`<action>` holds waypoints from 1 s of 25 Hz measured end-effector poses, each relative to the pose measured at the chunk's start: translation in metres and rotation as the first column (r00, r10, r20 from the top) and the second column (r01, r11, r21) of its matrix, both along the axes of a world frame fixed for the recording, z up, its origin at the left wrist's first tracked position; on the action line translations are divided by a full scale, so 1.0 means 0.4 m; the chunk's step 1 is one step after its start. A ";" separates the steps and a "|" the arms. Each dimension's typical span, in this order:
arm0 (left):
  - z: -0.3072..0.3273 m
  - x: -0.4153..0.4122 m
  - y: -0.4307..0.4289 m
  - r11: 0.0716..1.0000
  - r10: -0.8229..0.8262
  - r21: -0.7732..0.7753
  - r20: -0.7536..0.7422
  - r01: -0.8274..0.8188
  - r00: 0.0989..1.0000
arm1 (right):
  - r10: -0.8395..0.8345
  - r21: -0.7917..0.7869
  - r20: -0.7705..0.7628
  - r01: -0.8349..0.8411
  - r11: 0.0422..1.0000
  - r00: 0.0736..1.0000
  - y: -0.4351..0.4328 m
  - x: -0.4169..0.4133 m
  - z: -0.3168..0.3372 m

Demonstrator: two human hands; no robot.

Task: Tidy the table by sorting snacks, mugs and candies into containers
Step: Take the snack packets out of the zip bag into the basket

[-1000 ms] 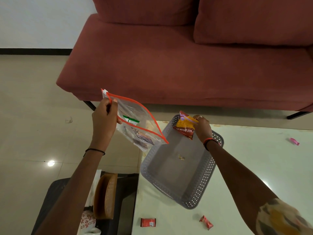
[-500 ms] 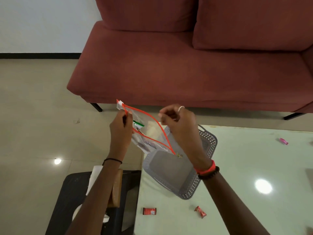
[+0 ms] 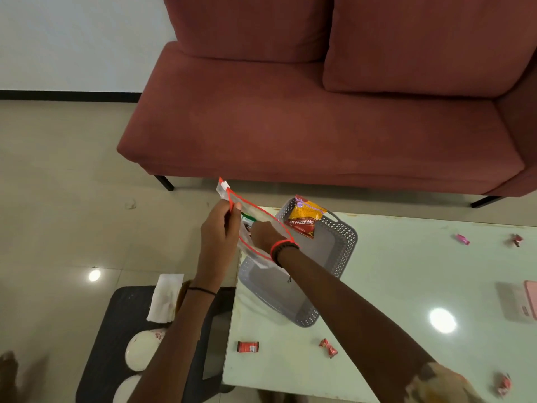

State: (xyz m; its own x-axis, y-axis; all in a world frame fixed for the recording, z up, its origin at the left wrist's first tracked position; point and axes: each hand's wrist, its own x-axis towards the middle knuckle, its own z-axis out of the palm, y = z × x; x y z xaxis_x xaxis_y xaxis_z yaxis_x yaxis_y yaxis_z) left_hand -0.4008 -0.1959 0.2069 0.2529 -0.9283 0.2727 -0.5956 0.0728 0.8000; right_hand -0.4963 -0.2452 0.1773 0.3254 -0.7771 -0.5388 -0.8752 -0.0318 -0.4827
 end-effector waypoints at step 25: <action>-0.027 -0.053 0.065 0.990 0.091 0.112 -0.024 -0.088 0.996 | 0.103 -0.250 -0.021 -0.105 0.963 0.994 0.091 -0.064 0.093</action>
